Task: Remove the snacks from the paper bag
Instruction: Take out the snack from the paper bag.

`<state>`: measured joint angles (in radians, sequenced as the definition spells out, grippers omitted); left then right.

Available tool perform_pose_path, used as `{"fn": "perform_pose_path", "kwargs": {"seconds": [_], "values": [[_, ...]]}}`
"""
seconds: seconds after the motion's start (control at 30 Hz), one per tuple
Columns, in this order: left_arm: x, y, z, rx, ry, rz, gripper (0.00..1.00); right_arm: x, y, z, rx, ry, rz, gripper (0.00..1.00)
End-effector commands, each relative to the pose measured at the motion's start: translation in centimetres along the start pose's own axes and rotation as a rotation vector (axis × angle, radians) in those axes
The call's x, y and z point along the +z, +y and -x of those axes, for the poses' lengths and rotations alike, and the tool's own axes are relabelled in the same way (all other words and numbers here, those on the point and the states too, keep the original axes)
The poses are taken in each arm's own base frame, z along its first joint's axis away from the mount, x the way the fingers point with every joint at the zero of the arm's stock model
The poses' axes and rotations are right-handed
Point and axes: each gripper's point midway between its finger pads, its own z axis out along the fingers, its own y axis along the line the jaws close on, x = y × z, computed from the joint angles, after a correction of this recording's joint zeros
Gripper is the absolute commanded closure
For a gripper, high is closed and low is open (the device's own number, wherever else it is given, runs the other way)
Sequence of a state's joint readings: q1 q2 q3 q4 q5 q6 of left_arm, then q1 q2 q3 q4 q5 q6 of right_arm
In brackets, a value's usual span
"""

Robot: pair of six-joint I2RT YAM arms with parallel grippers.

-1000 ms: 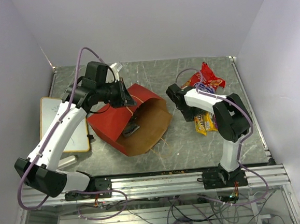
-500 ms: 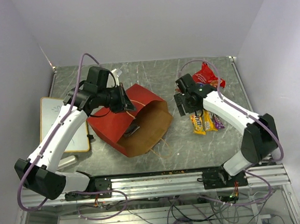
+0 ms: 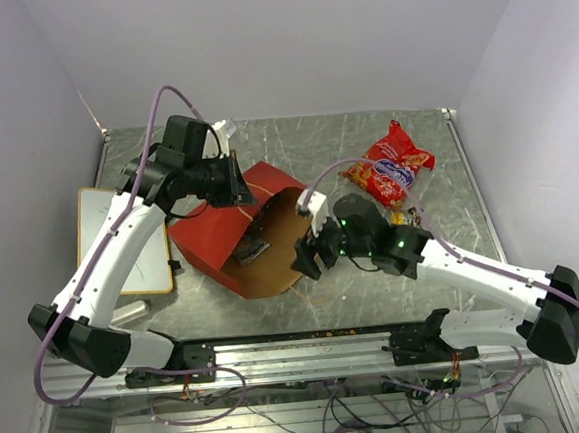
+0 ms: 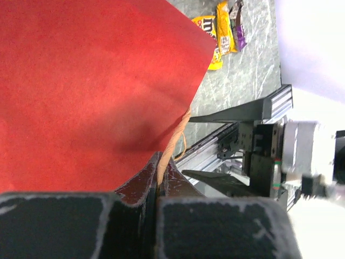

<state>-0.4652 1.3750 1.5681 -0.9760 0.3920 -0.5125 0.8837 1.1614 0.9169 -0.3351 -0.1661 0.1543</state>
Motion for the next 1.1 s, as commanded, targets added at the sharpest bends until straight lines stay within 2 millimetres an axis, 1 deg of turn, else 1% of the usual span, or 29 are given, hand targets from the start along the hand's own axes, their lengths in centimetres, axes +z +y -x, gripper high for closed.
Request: {"fn": "perform_pose_path", "kwargs": {"seconds": [0.0,0.07,0.1,0.23,0.33,0.37,0.43,0.5,0.57,0.6,0.67,0.8,0.83,0.9,0.97,1.07], "values": [[-1.2,0.3,-0.7,0.043,-0.019,-0.004,0.93,1.5,4.2,1.8,-0.373,-0.189,0.161,0.28],[-1.2,0.0,-1.1,0.043,-0.011,-0.029,0.93,2.5,5.0,2.1,-0.526,-0.228,0.139,0.28],[-1.3,-0.2,-1.2,0.043,-0.010,-0.037,0.93,3.0,4.9,2.6,-0.596,-0.254,0.115,0.29],[-1.5,0.2,-1.5,0.045,-0.008,-0.021,0.93,5.6,4.7,2.7,-0.835,-0.236,0.090,0.32],[-1.7,0.2,-1.4,0.048,-0.014,-0.012,0.93,7.1,3.7,4.0,-0.944,-0.235,0.018,0.37],[-1.8,0.3,-1.3,0.052,-0.020,-0.006,0.93,7.6,3.3,4.1,-0.968,-0.247,-0.001,0.40],[-2.1,0.8,-1.2,0.047,-0.031,0.027,0.93,8.8,2.3,3.6,-1.032,-0.255,-0.028,0.50],[-2.5,0.9,-0.7,0.038,-0.046,0.054,0.93,10.0,1.2,3.1,-1.092,-0.241,-0.051,0.57],[-2.8,0.9,-0.5,0.015,-0.061,0.069,0.93,11.1,0.4,2.9,-1.139,-0.242,-0.031,0.60],[-2.9,1.0,-0.4,0.001,-0.067,0.078,0.93,11.5,0.0,3.0,-1.169,-0.246,-0.027,0.60],[-3.0,1.1,-0.4,-0.027,-0.074,0.092,0.93,12.4,-1.0,3.4,-1.171,-0.261,-0.048,0.60],[-3.1,1.5,-0.6,-0.052,-0.080,0.115,0.93,14.5,-1.8,2.4,-1.195,-0.258,0.003,0.60],[-3.1,1.5,-0.5,-0.053,-0.082,0.112,0.93,15.1,-2.1,2.0,-1.195,-0.258,0.013,0.59],[-3.1,1.3,-0.3,-0.054,-0.081,0.110,0.93,15.8,-2.5,1.9,-1.189,-0.260,0.015,0.54],[-3.1,1.3,0.0,-0.052,-0.079,0.117,0.93,16.2,-2.7,2.0,-1.184,-0.264,0.023,0.50],[-3.0,1.3,0.1,-0.052,-0.075,0.119,0.93,16.8,-3.2,2.3,-1.167,-0.272,0.026,0.48]]}}
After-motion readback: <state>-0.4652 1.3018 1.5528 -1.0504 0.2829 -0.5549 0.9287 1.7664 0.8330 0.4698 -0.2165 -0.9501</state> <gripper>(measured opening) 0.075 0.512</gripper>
